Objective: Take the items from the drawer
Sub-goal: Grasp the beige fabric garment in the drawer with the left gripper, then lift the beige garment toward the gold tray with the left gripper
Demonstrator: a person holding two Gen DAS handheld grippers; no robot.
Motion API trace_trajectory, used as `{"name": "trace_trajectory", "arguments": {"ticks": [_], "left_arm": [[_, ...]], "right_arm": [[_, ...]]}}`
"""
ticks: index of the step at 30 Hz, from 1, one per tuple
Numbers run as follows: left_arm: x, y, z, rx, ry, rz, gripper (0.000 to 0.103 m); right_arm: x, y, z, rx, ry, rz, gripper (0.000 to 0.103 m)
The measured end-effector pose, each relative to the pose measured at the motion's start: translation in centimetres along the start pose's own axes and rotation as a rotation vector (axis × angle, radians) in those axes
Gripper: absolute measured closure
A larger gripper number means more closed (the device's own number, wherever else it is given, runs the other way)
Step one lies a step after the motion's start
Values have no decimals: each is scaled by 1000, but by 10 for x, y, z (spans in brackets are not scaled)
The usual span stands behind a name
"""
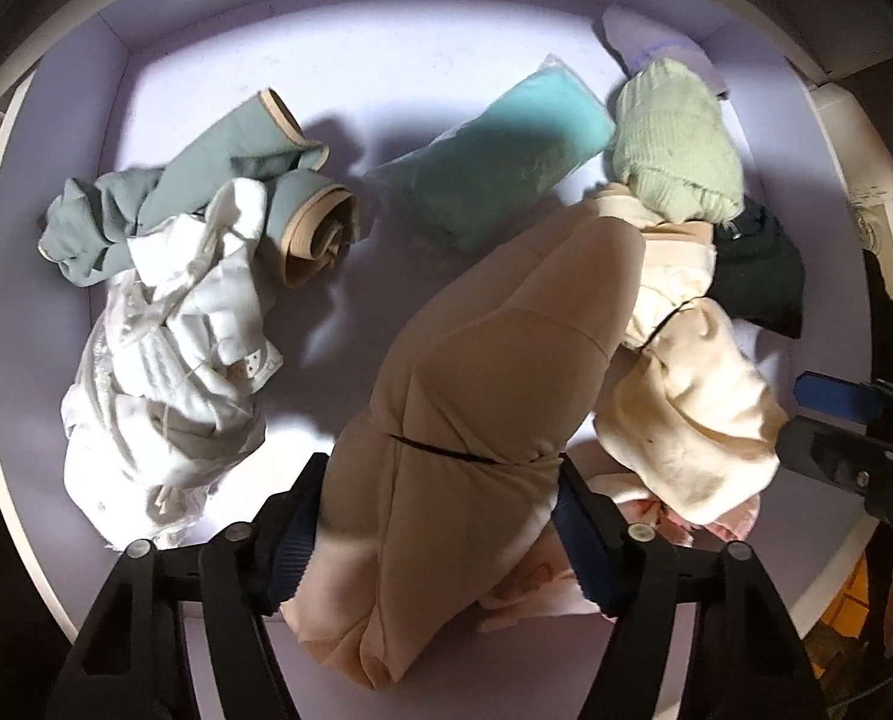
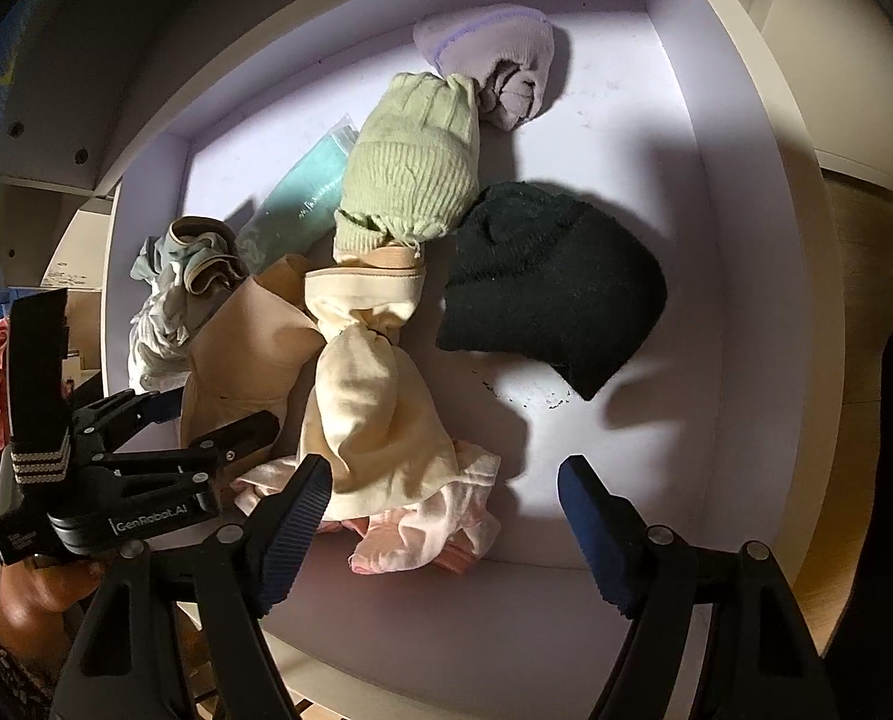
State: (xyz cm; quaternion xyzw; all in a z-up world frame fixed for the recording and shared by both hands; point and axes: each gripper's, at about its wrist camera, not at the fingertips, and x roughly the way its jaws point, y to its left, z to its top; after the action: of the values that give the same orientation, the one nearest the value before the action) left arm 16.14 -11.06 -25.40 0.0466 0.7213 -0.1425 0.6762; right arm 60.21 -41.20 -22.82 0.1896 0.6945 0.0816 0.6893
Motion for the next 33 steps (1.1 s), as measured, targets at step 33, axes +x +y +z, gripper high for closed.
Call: {"name": "trace_trajectory", "arguments": {"ticks": [33], "left_arm": [[-189,20,-44,15,-358,-233,37]], "right_arm": [[-18,9,-4,-23,-21,39,25]]}}
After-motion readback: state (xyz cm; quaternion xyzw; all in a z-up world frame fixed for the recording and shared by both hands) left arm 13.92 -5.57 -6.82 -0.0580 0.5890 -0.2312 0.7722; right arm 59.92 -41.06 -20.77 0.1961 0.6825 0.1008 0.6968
